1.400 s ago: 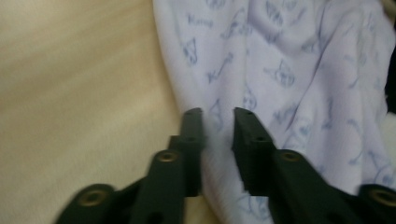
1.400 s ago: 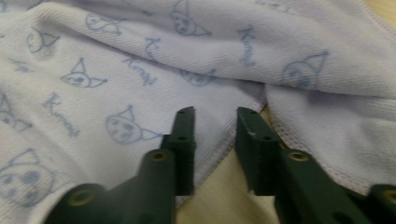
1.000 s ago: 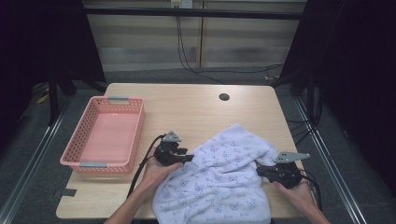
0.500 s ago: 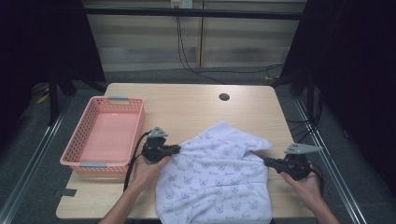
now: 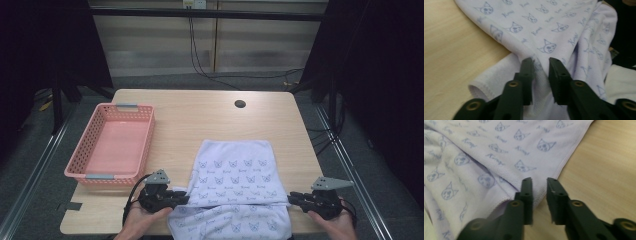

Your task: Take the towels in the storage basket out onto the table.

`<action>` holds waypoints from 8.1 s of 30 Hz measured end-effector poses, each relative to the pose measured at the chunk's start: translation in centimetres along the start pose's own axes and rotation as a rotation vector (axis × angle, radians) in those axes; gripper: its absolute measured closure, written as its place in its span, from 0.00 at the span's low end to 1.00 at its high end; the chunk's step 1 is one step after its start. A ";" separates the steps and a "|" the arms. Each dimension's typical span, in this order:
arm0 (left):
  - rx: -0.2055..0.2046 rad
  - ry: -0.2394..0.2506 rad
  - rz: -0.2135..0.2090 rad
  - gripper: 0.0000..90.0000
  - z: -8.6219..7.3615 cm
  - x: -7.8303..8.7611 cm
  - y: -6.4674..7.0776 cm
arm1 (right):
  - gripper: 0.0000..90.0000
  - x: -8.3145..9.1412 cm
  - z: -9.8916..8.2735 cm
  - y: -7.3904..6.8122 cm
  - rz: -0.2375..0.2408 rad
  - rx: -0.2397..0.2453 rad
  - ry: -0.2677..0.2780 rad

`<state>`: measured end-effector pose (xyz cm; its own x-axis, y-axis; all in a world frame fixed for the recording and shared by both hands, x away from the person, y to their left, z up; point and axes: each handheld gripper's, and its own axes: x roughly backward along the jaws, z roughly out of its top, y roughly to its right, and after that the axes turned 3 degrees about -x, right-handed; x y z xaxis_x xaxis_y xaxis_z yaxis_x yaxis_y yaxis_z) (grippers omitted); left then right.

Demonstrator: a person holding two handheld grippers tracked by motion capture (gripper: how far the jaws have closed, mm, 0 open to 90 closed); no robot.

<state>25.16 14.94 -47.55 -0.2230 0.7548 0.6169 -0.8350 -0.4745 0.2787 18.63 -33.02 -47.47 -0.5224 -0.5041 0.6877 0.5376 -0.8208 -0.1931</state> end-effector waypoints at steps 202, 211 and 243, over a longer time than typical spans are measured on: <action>-0.111 0.175 -0.033 0.96 8.8 -6.2 -1.3 | 0.93 -5.5 6.6 6.3 -0.065 -0.053 0.090; -0.079 0.328 0.117 0.96 10.5 0.1 -4.2 | 0.95 -1.1 9.9 6.3 -0.067 -0.053 0.255; 0.114 0.301 0.303 0.68 15.6 -0.5 -16.3 | 0.74 -8.7 21.6 11.1 -0.199 -0.093 0.224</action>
<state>46.67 15.23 -40.92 -0.6003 0.6640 0.4458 -0.6522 -0.7291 0.2076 43.41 -31.99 -40.49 -0.7497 -0.3697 0.5489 0.3530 -0.9250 -0.1408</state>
